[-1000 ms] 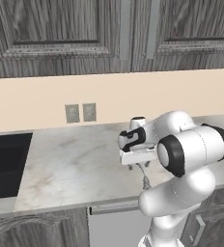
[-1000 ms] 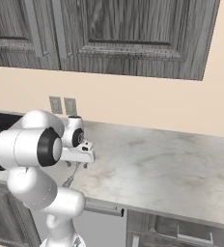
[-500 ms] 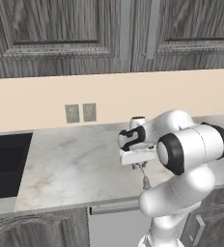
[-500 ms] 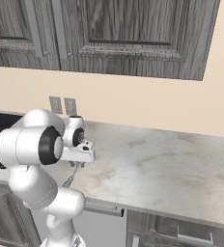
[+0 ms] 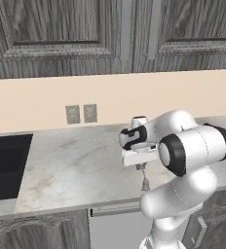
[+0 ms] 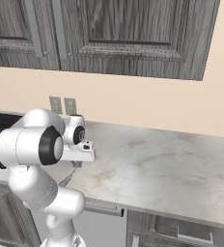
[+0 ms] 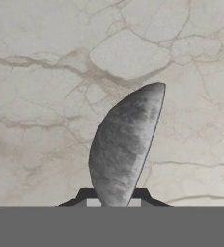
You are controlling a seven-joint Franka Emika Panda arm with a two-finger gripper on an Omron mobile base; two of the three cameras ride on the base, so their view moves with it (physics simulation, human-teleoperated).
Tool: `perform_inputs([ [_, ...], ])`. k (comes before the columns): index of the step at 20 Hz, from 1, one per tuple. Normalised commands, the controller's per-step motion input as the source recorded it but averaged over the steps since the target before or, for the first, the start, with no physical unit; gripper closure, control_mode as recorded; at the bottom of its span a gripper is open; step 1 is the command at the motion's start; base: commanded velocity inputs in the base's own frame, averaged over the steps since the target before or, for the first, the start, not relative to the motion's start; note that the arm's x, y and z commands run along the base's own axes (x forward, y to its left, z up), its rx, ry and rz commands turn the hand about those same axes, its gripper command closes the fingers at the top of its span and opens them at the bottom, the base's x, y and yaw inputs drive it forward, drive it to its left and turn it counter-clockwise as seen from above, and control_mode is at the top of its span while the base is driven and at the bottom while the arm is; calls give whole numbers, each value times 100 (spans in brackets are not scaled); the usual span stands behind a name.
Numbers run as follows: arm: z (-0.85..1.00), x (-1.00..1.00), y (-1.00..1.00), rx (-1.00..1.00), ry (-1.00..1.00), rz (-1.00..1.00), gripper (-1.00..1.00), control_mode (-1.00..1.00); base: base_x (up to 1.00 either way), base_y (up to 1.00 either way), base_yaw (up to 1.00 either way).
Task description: Take the fork and place it on the left side of the plate. Then take the spoon and place it on the right side of the plate. Make sure they're directly next to the plate.
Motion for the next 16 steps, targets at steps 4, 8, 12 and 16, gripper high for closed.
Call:
perform_inputs([
  [4,26,-19,0,0,0,3,100,-100,0,0,0],
  [8,45,-30,0,0,-5,1,100,-100,0,0,0],
  [12,47,-34,0,0,-6,0,100,-100,0,0,0],
  [16,28,-29,2,0,-2,0,100,-100,0,0,0],
])
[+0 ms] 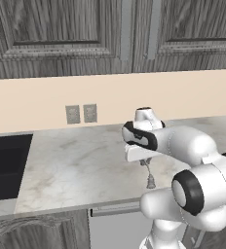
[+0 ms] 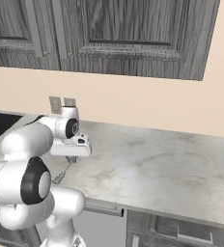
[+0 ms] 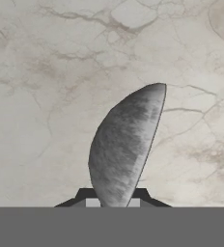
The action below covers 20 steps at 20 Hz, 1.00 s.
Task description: Take the fork and place it on the left side of the plate. Then take the spoon and place it on the right side of the plate. Make sure they're directly next to the plate.
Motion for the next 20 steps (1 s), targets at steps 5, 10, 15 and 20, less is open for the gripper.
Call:
perform_inputs([
  [5,15,-7,6,1,0,0,100,-100,0,0,0],
  [10,22,0,2,1,0,0,100,-100,0,0,0],
  [15,14,1,0,0,2,0,100,-100,0,0,0],
  [20,0,0,0,0,0,0,100,-100,0,0,0],
])
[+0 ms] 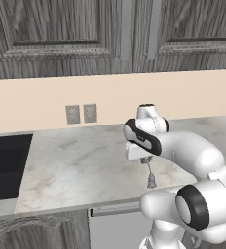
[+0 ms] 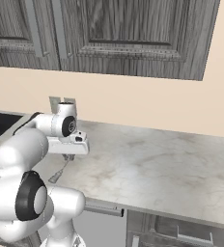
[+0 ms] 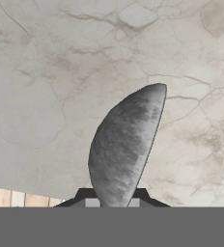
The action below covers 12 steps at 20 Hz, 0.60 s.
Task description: Take the fork and place it on the left side of the plate. Then take the spoon and place it on the right side of the plate. Make sure they're directly next to the plate.
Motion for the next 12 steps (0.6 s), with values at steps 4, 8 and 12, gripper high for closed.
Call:
perform_inputs([
  [4,0,0,0,0,0,0,100,-100,0,0,0],
  [8,0,0,0,0,0,0,100,-100,0,0,0],
  [12,0,0,0,0,0,0,100,-100,0,0,0],
])
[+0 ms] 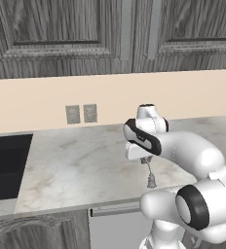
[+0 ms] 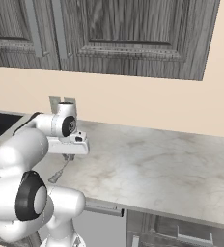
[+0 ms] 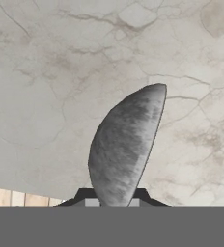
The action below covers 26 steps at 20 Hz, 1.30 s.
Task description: Take the fork and place it on the left side of the plate. Then take the spoon and place it on the right side of the plate. Make sure they're directly next to the plate.
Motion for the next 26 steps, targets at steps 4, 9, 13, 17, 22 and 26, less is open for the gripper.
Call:
perform_inputs([
  [4,0,0,0,0,0,0,100,-100,0,0,0],
  [9,0,0,0,0,0,0,100,-100,0,0,0],
  [13,0,0,0,0,0,0,100,-100,0,0,0],
  [17,0,-7,0,0,0,0,100,-100,0,0,0],
  [22,-10,-52,0,0,-7,2,100,-100,0,0,0],
  [26,-7,-50,0,0,-2,30,100,-100,0,0,0],
])
